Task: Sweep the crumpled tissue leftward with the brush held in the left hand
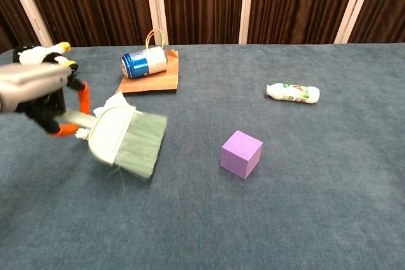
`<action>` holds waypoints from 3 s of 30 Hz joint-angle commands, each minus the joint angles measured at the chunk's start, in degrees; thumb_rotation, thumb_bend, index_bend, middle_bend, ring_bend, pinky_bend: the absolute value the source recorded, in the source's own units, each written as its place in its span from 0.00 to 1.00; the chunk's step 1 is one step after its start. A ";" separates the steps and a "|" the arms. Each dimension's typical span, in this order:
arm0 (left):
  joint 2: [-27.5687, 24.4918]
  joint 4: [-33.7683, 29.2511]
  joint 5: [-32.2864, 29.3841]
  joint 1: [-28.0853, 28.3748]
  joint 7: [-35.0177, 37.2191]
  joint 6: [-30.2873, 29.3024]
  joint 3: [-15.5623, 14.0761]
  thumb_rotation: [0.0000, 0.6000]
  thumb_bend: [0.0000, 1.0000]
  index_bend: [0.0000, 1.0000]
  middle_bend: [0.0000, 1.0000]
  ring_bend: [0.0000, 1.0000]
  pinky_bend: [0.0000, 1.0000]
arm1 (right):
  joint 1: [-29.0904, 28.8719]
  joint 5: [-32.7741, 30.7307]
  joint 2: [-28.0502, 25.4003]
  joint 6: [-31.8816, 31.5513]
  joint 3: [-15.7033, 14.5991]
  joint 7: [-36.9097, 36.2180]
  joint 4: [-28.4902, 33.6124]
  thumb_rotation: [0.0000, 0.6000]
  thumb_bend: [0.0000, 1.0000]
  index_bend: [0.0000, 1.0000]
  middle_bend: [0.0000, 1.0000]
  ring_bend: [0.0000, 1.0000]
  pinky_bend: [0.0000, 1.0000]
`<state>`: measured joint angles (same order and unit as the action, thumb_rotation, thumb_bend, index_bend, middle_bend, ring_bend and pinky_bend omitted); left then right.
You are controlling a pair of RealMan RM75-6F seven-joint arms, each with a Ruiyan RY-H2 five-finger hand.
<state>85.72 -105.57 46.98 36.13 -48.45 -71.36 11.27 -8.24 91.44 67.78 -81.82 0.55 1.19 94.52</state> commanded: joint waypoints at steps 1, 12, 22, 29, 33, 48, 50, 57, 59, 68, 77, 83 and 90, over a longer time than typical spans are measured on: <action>-0.88 -1.28 -2.23 3.05 -2.85 -0.19 3.22 1.00 0.76 0.82 1.00 1.00 1.00 | -0.04 -0.08 -0.03 0.09 0.03 -0.17 -0.02 1.00 0.34 0.00 0.00 0.00 0.00; 4.66 6.60 -12.28 12.61 -9.56 1.91 8.44 1.00 0.77 0.82 1.00 1.00 1.00 | -0.14 -1.02 -0.31 0.67 0.25 -1.36 0.31 1.00 0.34 0.00 0.00 0.00 0.00; 11.89 18.08 -16.53 16.10 -10.51 4.01 5.51 1.00 0.77 0.82 1.00 1.00 1.00 | -0.30 -1.66 -0.66 1.24 0.42 -2.44 0.46 1.00 0.34 0.00 0.00 0.00 0.00; 9.75 19.77 -17.34 13.81 -9.24 2.74 3.12 1.00 0.77 0.82 1.00 1.00 1.00 | -0.27 -1.62 -0.72 1.21 0.38 -2.51 0.43 1.00 0.34 0.00 0.00 0.00 0.00; 4.84 18.25 -16.36 10.45 -7.06 1.34 0.97 1.00 0.77 0.82 1.00 1.00 1.00 | -0.25 -1.10 -0.67 1.07 0.18 -2.15 0.49 1.00 0.35 0.00 0.00 0.00 0.00; -15.86 13.81 -10.36 1.68 6.44 1.56 0.03 1.00 0.77 0.82 1.00 1.00 1.00 | -0.11 -0.25 -0.21 0.44 0.01 -0.47 0.72 1.00 0.34 0.00 0.00 0.00 0.00; -16.14 12.84 -9.54 1.96 7.67 1.64 0.93 1.00 0.77 0.82 1.00 1.00 1.00 | -0.17 -0.30 -0.22 0.51 0.07 -0.44 0.74 1.00 0.34 0.00 0.00 0.00 0.00; -10.57 9.81 -8.83 5.90 6.67 2.04 2.95 1.00 0.77 0.82 1.00 1.00 1.00 | -0.29 -0.53 -0.17 0.75 0.17 -0.67 0.64 1.00 0.34 0.00 0.00 0.00 0.00; -7.16 10.33 -9.59 7.54 5.09 1.97 3.05 1.00 0.77 0.82 1.00 1.00 1.00 | -0.30 -0.70 -0.21 0.86 0.18 -0.84 0.62 1.00 0.34 0.00 0.00 0.00 0.00; 7.20 19.36 -14.90 13.11 -1.23 1.56 3.19 1.00 0.77 0.82 1.00 1.00 1.00 | -0.14 -1.23 -0.59 0.85 0.27 -1.70 0.66 1.00 0.34 0.00 0.00 0.00 0.00; 6.84 22.37 -17.08 10.74 -1.98 0.44 0.98 1.00 0.77 0.82 1.00 1.00 1.00 | 0.10 -1.38 -1.00 0.53 0.32 -2.19 0.62 1.00 0.34 0.00 0.00 0.00 0.00; -0.43 21.20 -16.53 6.29 0.98 -0.04 -0.49 1.00 0.77 0.82 1.00 1.00 1.00 | 0.23 -0.92 -0.79 0.29 0.10 -1.33 0.71 1.00 0.34 0.00 0.00 0.00 0.00; -9.74 21.82 -14.96 2.10 3.89 0.62 -2.04 1.00 0.77 0.82 1.00 1.00 1.00 | 0.26 -0.70 -0.55 0.24 0.01 -0.40 0.81 1.00 0.34 0.00 0.00 0.00 0.00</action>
<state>78.60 -84.11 31.34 39.83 -46.00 -71.08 9.80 -7.98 90.72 67.21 -81.57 0.56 0.77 95.33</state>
